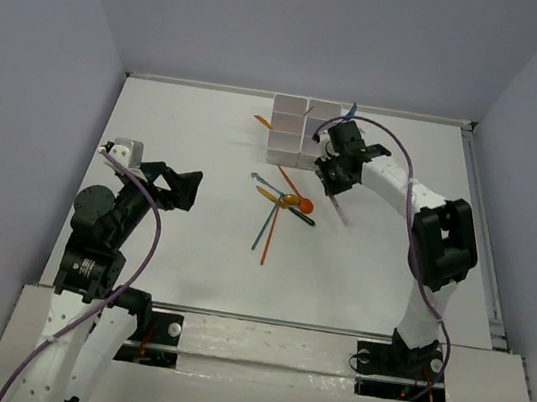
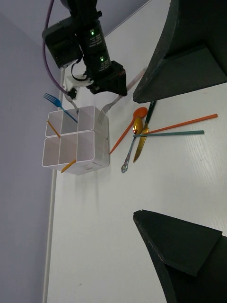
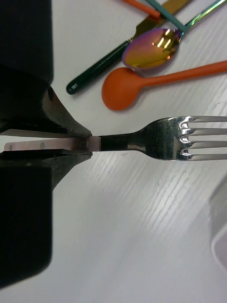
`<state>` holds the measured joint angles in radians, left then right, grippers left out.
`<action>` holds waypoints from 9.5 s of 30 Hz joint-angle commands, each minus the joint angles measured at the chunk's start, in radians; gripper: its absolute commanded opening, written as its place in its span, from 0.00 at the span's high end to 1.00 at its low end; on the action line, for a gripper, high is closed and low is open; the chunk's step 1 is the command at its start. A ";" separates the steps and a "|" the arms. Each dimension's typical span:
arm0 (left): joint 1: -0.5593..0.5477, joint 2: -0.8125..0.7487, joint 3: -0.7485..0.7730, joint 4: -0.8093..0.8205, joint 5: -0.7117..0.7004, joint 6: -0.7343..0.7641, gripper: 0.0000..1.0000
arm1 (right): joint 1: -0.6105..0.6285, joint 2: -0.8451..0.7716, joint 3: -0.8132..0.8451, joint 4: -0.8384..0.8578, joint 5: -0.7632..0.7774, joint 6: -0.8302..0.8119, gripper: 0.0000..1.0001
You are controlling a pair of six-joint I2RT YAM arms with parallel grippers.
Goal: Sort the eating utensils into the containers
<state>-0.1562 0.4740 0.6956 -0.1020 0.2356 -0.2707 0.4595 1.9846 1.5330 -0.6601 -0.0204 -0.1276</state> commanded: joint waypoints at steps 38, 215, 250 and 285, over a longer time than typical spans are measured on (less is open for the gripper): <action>-0.014 0.000 0.008 0.039 0.007 0.010 0.01 | 0.013 0.048 -0.037 1.470 0.352 0.177 1.00; 0.081 0.026 -0.002 0.065 0.059 0.004 0.01 | 0.001 0.497 0.558 1.364 0.126 0.217 0.39; 0.063 -0.066 -0.005 0.053 0.047 0.001 0.01 | 0.395 -0.110 -0.140 0.355 0.269 0.586 0.38; 0.015 -0.081 -0.005 0.050 0.045 0.002 0.01 | 0.424 -0.082 -0.117 0.324 0.464 0.616 1.00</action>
<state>-0.1368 0.3950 0.6956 -0.0948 0.2794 -0.2710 0.8730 2.0369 1.4235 -0.3710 0.3847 0.5194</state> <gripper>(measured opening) 0.988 0.028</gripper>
